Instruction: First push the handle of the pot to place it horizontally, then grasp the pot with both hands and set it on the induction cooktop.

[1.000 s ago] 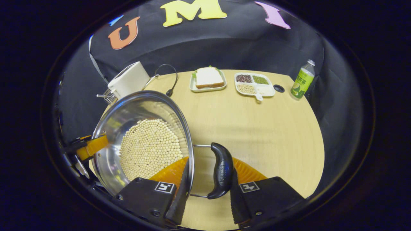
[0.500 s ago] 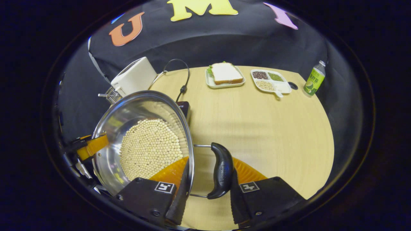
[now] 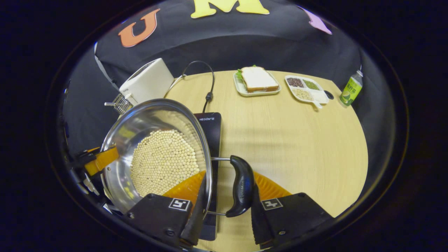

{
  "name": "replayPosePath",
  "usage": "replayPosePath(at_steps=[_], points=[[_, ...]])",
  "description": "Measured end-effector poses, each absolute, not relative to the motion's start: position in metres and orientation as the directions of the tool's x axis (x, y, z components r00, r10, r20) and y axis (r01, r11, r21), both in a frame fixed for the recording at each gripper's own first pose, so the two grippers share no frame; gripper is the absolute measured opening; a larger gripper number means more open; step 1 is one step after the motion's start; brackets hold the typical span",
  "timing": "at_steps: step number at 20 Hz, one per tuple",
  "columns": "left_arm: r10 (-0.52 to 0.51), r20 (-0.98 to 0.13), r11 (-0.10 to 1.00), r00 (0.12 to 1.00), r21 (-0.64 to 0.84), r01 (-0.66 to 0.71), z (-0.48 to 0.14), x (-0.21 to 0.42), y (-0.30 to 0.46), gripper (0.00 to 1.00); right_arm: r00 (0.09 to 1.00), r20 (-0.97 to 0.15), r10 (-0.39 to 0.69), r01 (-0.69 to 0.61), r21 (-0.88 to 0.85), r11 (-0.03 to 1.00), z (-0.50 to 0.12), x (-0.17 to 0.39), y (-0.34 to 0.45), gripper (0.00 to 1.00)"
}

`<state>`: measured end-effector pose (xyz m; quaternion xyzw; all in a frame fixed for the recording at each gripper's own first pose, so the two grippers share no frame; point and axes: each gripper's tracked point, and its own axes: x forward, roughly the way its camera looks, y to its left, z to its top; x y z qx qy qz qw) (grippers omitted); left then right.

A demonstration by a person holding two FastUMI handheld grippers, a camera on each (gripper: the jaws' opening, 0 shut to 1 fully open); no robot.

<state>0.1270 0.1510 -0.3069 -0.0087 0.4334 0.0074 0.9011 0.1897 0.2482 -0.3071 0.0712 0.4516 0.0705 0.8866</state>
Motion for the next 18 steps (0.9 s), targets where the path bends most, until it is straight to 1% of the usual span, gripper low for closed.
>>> replayPosePath(at_steps=[3, 5, 6, 7, 8, 13, 14, 15, 16, 17, 18], points=[[0.0, -0.788, 1.0, 0.616, -0.008, -0.011, -0.3127, 0.1273, 0.1527, 0.6, 0.569, -0.8, 0.188, -0.049, 0.195, 0.98, -0.3125, 0.1892, 0.2498, 0.58], [-0.006, -0.782, 1.0, 0.623, -0.01, -0.003, -0.3142, 0.1301, 0.1523, 0.6, 0.58, -0.795, 0.179, -0.056, 0.181, 0.982, -0.3119, 0.19, 0.2493, 0.57], [-0.005, -0.78, 1.0, 0.626, -0.01, -0.005, -0.3127, 0.1308, 0.1524, 0.6, 0.58, -0.792, 0.19, -0.056, 0.194, 0.979, -0.3139, 0.191, 0.2509, 0.58], [-0.003, -0.779, 1.0, 0.627, -0.009, -0.006, -0.3111, 0.1286, 0.1519, 0.71, 0.579, -0.792, 0.194, -0.055, 0.2, 0.978, -0.3142, 0.191, 0.2502, 0.58], [-0.004, -0.774, 1.0, 0.634, -0.005, 0.001, -0.3112, 0.1288, 0.152, 0.62, 0.58, -0.793, 0.187, -0.059, 0.188, 0.98, -0.3144, 0.1918, 0.2491, 0.58], [-0.005, -0.765, 1.0, 0.645, 0.0, 0.007, -0.3124, 0.1284, 0.1523, 0.64, 0.592, -0.782, 0.195, -0.075, 0.187, 0.979, -0.315, 0.193, 0.247, 0.6], [-0.004, -0.757, 1.0, 0.653, 0.002, 0.007, -0.3122, 0.1281, 0.1524, 0.74, 0.592, -0.782, 0.195, -0.075, 0.188, 0.979, -0.3142, 0.1929, 0.2465, 0.61], [-0.005, -0.746, 1.0, 0.666, 0.006, 0.014, -0.3122, 0.1287, 0.1526, 0.75, 0.591, -0.782, 0.197, -0.075, 0.191, 0.979, -0.3142, 0.1925, 0.2471, 0.61], [-0.006, -0.739, 1.0, 0.674, 0.011, 0.02, -0.312, 0.1291, 0.1527, 0.66, 0.592, -0.781, 0.199, -0.076, 0.192, 0.979, -0.3148, 0.1936, 0.2473, 0.62], [-0.007, -0.731, 0.999, 0.682, 0.017, 0.029, -0.3131, 0.129, 0.1528, 0.66, 0.592, -0.781, 0.2, -0.077, 0.192, 0.978, -0.3143, 0.1933, 0.2461, 0.62], [-0.013, -0.719, 0.999, 0.695, 0.022, 0.041, -0.3114, 0.1287, 0.1524, 0.69, 0.592, -0.78, 0.205, -0.081, 0.196, 0.977, -0.3142, 0.1947, 0.247, 0.63]])
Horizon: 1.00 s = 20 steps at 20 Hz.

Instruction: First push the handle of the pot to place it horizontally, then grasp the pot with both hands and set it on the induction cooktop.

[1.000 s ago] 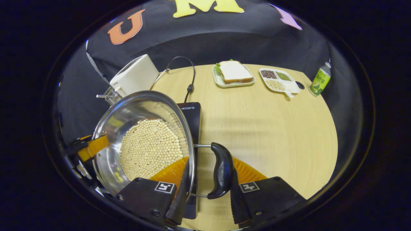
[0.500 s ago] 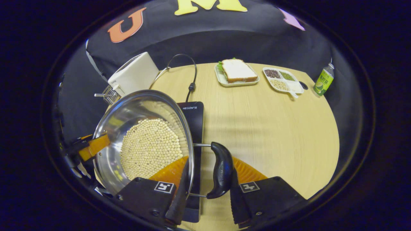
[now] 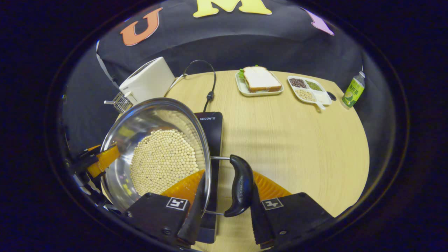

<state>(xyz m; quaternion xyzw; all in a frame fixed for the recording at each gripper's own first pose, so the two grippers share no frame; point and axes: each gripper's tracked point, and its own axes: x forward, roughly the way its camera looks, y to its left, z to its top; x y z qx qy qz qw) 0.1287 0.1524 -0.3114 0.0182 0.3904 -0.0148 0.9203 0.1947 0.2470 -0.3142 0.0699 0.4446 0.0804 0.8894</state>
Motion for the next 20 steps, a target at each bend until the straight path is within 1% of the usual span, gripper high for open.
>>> replayPosePath(at_steps=[1, 2, 3, 4, 5, 6, 7, 8, 9, 13, 15, 16, 17, 20], points=[[-0.023, -0.714, 0.999, 0.7, 0.017, 0.05, -0.313, 0.128, 0.152, 0.69, 0.594, -0.776, 0.212, -0.1, 0.191, 0.977, -0.313, 0.194, 0.247, 0.63], [-0.028, -0.72, 0.999, 0.693, 0.004, 0.045, -0.316, 0.123, 0.151, 0.72, 0.596, -0.775, 0.211, -0.125, 0.17, 0.978, -0.315, 0.194, 0.246, 0.65], [-0.023, -0.712, 1.0, 0.701, -0.011, 0.022, -0.316, 0.123, 0.154, 0.75, 0.615, -0.758, 0.216, -0.149, 0.157, 0.976, -0.314, 0.194, 0.242, 0.71], [-0.007, -0.702, 1.0, 0.713, -0.016, -0.007, -0.314, 0.121, 0.159, 0.87, 0.647, -0.731, 0.217, -0.16, 0.148, 0.976, -0.311, 0.195, 0.242, 0.86], [0.018, -0.684, 0.999, 0.73, -0.013, -0.037, -0.307, 0.118, 0.166, 0.95, 0.675, -0.707, 0.211, -0.174, 0.126, 0.977, -0.306, 0.196, 0.24, 0.86], [0.026, -0.671, 0.998, 0.741, -0.019, -0.052, -0.303, 0.115, 0.17, 0.98, 0.701, -0.683, 0.203, -0.189, 0.097, 0.977, -0.302, 0.195, 0.236, 0.87], [0.033, -0.657, 0.997, 0.753, -0.031, -0.07, -0.3, 0.111, 0.171, 0.97, 0.716, -0.67, 0.194, -0.197, 0.073, 0.978, -0.301, 0.193, 0.234, 0.9], [0.039, -0.645, 0.996, 0.763, -0.037, -0.082, -0.294, 0.108, 0.171, 0.99, 0.723, -0.661, 0.2, -0.207, 0.069, 0.976, -0.3, 0.191, 0.232, 0.97], [0.051, -0.627, 0.995, 0.778, -0.033, -0.091, -0.287, 0.104, 0.172, 0.99, 0.729, -0.651, 0.211, -0.208, 0.082, 0.975, -0.297, 0.189, 0.234, 1.0], [0.11, -0.579, 0.993, 0.808, 0.022, -0.119, -0.267, 0.099, 0.183, 0.98, 0.749, -0.626, 0.217, -0.201, 0.097, 0.975, -0.29, 0.187, 0.229, 1.0], [0.12, -0.557, 0.992, 0.822, 0.034, -0.122, -0.253, 0.096, 0.18, 0.97, 0.767, -0.606, 0.212, -0.207, 0.08, 0.975, -0.281, 0.184, 0.225, 1.0], [0.132, -0.543, 0.991, 0.829, 0.053, -0.123, -0.246, 0.094, 0.181, 0.97, 0.776, -0.595, 0.208, -0.209, 0.069, 0.975, -0.274, 0.182, 0.222, 0.99], [0.146, -0.528, 0.989, 0.837, 0.073, -0.127, -0.239, 0.092, 0.18, 0.97, 0.788, -0.581, 0.205, -0.214, 0.053, 0.975, -0.266, 0.179, 0.218, 1.0], [0.162, -0.466, 0.987, 0.87, 0.066, -0.149, -0.2, 0.085, 0.165, 0.97, 0.824, -0.531, 0.197, -0.23, 0.004, 0.973, -0.236, 0.168, 0.202, 0.99]])
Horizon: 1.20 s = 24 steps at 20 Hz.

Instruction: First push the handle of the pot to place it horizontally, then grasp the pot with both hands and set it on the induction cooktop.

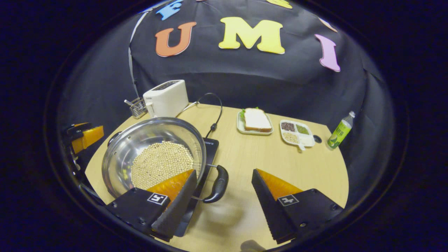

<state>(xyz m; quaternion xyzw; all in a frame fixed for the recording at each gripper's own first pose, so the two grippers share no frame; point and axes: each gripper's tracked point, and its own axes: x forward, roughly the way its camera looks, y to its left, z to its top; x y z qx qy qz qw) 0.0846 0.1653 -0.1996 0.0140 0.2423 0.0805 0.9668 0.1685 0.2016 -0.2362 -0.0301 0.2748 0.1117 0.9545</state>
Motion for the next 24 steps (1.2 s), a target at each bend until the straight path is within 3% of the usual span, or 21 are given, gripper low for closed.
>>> replayPosePath(at_steps=[4, 12, 17, 24], points=[[0.158, -0.357, 0.987, 0.921, 0.04, -0.154, -0.135, 0.074, 0.128, 0.97, 0.851, -0.466, 0.242, -0.242, 0.061, 0.968, -0.188, 0.142, 0.178, 1.0], [0.04, -0.146, 0.999, 0.988, 0.028, -0.036, -0.012, 0.069, 0.012, 0.97, 0.96, -0.225, 0.169, -0.161, 0.056, 0.985, -0.05, 0.087, 0.068, 0.99], [-0.033, -0.089, 0.999, 0.995, -0.008, 0.032, 0.029, 0.043, -0.054, 0.97, 0.989, -0.099, 0.107, -0.104, 0.034, 0.994, 0.009, 0.048, 0.004, 1.0], [-0.048, -0.067, 0.999, 0.997, 0.012, 0.049, 0.051, 0.011, -0.11, 0.97, 0.999, -0.034, 0.034, -0.032, 0.053, 0.998, 0.034, 0.014, -0.073, 1.0]])
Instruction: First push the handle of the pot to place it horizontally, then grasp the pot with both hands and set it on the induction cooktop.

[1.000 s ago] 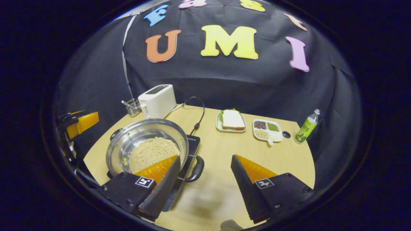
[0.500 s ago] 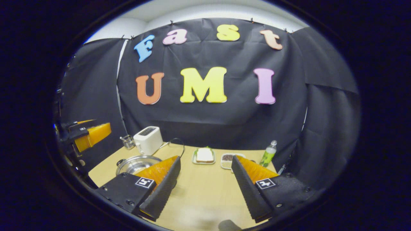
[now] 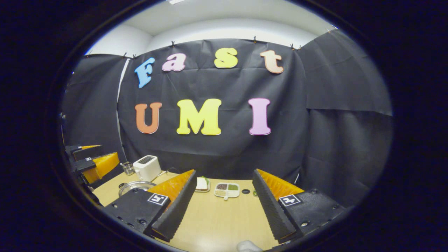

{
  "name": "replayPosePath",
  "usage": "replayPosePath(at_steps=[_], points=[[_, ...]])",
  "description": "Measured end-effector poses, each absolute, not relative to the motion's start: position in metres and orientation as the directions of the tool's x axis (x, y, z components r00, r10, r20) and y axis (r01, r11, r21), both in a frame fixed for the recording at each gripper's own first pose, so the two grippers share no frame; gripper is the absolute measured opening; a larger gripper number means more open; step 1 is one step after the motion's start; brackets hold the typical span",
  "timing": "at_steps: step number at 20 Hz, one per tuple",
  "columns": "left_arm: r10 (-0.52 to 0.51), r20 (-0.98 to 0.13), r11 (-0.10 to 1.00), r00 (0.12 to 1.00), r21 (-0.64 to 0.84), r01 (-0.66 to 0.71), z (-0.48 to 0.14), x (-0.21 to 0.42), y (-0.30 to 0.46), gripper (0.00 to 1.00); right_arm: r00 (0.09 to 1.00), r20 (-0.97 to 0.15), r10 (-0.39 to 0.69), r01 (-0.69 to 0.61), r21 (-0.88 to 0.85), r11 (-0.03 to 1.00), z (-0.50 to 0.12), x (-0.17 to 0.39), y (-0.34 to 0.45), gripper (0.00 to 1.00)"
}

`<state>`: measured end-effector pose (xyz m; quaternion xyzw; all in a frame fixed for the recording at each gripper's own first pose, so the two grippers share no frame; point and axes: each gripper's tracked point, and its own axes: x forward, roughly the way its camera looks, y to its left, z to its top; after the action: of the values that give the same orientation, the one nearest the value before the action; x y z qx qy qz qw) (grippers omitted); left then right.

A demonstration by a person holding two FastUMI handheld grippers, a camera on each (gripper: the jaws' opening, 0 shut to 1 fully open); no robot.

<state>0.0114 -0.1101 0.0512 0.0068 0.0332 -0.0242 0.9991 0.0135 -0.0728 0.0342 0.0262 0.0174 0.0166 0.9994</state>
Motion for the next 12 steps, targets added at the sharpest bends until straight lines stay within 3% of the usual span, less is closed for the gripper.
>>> replayPosePath(at_steps=[12], points=[[-0.022, -0.051, 1.0, 0.998, -0.002, 0.022, 0.062, -0.009, -0.15, 0.97, 0.999, -0.015, 0.03, -0.029, 0.073, 0.997, 0.031, -0.011, -0.127, 1.0]])
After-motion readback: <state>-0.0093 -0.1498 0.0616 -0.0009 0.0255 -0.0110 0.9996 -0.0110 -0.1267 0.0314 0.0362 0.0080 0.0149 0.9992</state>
